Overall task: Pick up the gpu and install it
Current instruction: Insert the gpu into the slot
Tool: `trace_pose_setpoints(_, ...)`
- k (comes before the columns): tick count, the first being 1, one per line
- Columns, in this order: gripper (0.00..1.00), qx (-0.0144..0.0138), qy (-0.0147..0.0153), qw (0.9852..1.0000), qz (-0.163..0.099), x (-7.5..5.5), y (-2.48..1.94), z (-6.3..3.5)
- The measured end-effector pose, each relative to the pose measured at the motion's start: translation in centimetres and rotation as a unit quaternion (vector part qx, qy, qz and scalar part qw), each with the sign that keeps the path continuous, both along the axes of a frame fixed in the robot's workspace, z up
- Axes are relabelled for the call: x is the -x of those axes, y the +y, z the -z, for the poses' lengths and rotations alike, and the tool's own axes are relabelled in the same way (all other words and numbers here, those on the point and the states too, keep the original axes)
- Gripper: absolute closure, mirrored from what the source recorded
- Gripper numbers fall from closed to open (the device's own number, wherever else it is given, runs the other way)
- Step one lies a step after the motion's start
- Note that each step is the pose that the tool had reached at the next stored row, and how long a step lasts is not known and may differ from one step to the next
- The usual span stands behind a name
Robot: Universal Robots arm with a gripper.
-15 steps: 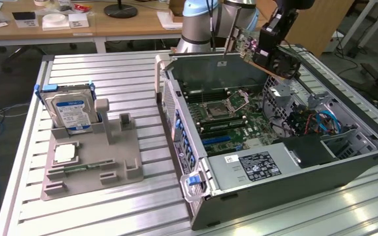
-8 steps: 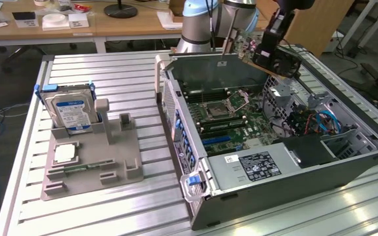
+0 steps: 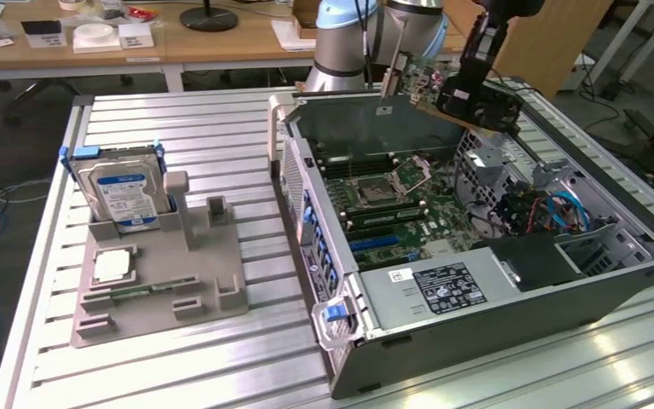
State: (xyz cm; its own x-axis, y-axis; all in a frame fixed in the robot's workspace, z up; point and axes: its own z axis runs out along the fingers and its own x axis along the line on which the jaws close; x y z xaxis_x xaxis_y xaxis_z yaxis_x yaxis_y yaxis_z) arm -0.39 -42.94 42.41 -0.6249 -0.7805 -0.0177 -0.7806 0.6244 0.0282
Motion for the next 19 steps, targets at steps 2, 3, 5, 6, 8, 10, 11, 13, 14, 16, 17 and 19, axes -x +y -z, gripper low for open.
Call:
trace_pose_setpoints(2, 0.72, 0.0000, 0.0000, 0.9998, -0.018, 0.00, 0.00, 0.01)
trace_pose_setpoints(3, 0.72, 0.0000, 0.0000, 0.9997, -0.026, 0.00, 0.00, 0.01)
trace_pose_setpoints(5, 0.72, 0.0000, 0.0000, 0.9991, -0.043, 0.00, 0.00, 0.01)
trace_pose_setpoints(6, 0.72, 0.0000, 0.0000, 0.9987, -0.052, 0.00, 0.00, 0.01)
trace_pose_setpoints(8, 0.72, 0.0000, 0.0000, 0.9976, -0.069, 0.00, 0.00, 0.02)
trace_pose_setpoints(10, 0.72, 0.0000, 0.0000, 0.9962, -0.087, 0.00, 0.00, 0.02)
trace_pose_setpoints(11, 0.72, 0.0000, 0.0000, 0.9954, -0.096, 0.00, 0.00, 0.02)
trace_pose_setpoints(13, 0.72, 0.0000, 0.0000, 0.9935, -0.114, 0.00, 0.00, 0.02)
trace_pose_setpoints(14, 0.72, 0.0000, 0.0000, 0.9924, -0.123, 0.00, 0.00, 0.02)
trace_pose_setpoints(16, 0.72, 0.0000, 0.0000, 0.9901, -0.141, 0.00, 0.00, 0.03)
trace_pose_setpoints(17, 0.72, 0.0000, 0.0000, 0.9888, -0.150, 0.00, 0.00, 0.03)
trace_pose_setpoints(19, 0.72, 0.0000, 0.0000, 0.9858, -0.168, 0.00, 0.00, 0.04)
